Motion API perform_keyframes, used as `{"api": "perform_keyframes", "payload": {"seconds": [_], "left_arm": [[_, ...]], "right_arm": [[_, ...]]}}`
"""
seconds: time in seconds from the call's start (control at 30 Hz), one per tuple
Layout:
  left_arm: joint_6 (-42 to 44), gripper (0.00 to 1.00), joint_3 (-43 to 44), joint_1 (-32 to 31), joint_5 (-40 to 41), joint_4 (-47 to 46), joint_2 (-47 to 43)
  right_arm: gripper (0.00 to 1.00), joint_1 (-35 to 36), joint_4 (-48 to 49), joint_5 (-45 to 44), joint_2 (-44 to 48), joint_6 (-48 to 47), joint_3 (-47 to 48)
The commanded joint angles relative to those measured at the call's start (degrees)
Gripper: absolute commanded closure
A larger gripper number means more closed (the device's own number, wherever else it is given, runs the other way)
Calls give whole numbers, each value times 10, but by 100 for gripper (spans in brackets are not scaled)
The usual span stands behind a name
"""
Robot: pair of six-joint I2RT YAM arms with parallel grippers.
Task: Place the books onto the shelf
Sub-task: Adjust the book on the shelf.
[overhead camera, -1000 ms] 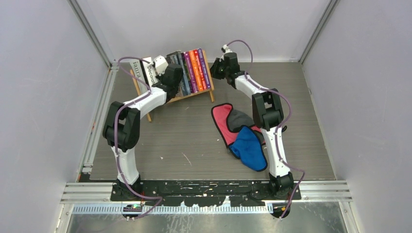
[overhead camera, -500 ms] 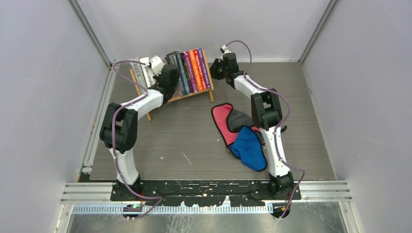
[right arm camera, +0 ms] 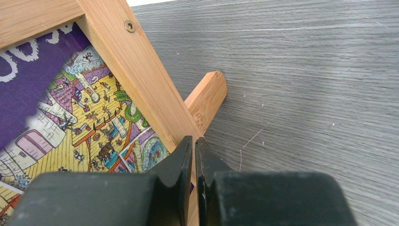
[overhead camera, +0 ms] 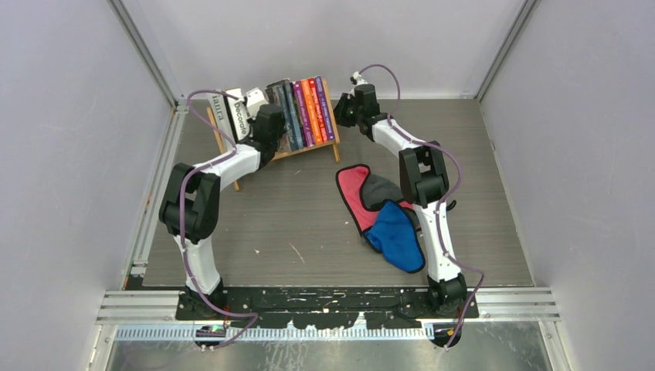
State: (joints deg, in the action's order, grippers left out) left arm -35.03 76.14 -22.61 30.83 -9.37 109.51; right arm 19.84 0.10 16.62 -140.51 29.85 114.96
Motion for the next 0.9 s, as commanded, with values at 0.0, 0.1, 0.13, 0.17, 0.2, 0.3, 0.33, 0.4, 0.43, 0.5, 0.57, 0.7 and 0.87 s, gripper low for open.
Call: {"api": "perform_keyframes", "payload": {"seconds": [0.0,0.1,0.13,0.17,0.2,0.3,0.33,0.4,0.43,0.5,0.57,0.7,0.87], "left_arm": [[21,100,-25,-13,-86,62,42],[32,100,-35,-13,-101,50,37],[35,100,-39,-14,-102,50,35],[36,100,-45,-14,-101,48,31],[38,100,-52,-15,-101,43,25],[54,100,-70,-20,-97,31,5],[60,100,-72,-21,-98,29,1],[71,100,-74,-23,-108,26,-3],[76,100,-75,-24,-113,24,-5],[85,100,-81,-29,-116,17,-11],[89,100,-85,-31,-115,13,-15],[95,100,-85,-32,-127,3,-15],[104,100,-70,-32,-125,-11,2]], "right_arm": [[87,4,26,9,22,-5,10],[87,3,29,9,24,-4,6],[87,3,31,10,26,-4,4],[87,4,33,10,27,-4,0],[87,4,34,10,29,-4,-2],[87,4,39,9,34,-2,-10],[87,4,41,9,35,-2,-12],[87,4,44,9,39,0,-19],[87,3,47,8,41,0,-22],[87,4,51,9,47,0,-28],[87,4,53,9,50,0,-33],[87,4,54,10,51,1,-35],[87,4,56,12,52,0,-39]]}}
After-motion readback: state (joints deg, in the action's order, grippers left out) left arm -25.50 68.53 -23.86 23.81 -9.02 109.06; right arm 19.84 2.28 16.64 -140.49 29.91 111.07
